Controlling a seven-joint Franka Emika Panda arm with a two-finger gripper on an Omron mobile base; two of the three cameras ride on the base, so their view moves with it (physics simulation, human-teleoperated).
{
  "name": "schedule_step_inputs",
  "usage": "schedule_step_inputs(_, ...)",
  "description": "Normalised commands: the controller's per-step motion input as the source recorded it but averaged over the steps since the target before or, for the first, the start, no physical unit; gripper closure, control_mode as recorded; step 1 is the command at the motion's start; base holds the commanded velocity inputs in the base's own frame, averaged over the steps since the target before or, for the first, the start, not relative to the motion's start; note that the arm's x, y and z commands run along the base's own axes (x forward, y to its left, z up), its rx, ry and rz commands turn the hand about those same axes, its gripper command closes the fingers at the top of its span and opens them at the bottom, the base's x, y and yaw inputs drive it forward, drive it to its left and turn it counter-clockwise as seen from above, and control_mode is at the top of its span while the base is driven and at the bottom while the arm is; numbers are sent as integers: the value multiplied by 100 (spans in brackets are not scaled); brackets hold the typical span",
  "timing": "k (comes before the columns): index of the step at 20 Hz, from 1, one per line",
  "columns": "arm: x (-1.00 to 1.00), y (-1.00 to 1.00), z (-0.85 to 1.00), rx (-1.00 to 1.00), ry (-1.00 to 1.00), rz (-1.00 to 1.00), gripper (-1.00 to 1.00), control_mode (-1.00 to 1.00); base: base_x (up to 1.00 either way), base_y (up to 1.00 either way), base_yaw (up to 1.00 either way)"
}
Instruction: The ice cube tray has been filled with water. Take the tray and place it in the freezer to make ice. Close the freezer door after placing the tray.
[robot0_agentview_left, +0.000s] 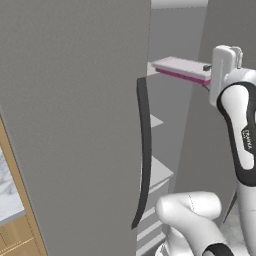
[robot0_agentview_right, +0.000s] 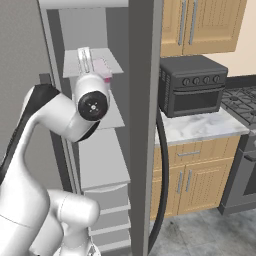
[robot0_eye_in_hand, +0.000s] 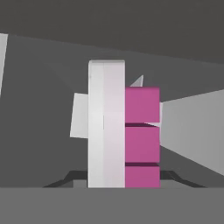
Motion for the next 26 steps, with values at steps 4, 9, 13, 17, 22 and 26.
schedule_step_inputs(4, 33, 5, 5, 0, 1, 7, 100, -100, 0, 0, 0)
schedule_step_inputs(9, 43, 11, 0, 0, 2, 6, 100, -100, 0, 0, 0)
schedule_step_inputs(13, 51, 19, 0, -1, 7, 5, 100, -100, 0, 0, 0)
schedule_step_inputs(17, 55, 18, -1, -2, 9, 3, 100, -100, 0, 0, 0)
schedule_step_inputs(22, 54, 16, -2, -2, 8, 3, 100, -100, 0, 0, 0)
schedule_step_inputs(26, 52, 7, 0, -1, 7, 2, 100, -100, 0, 0, 0)
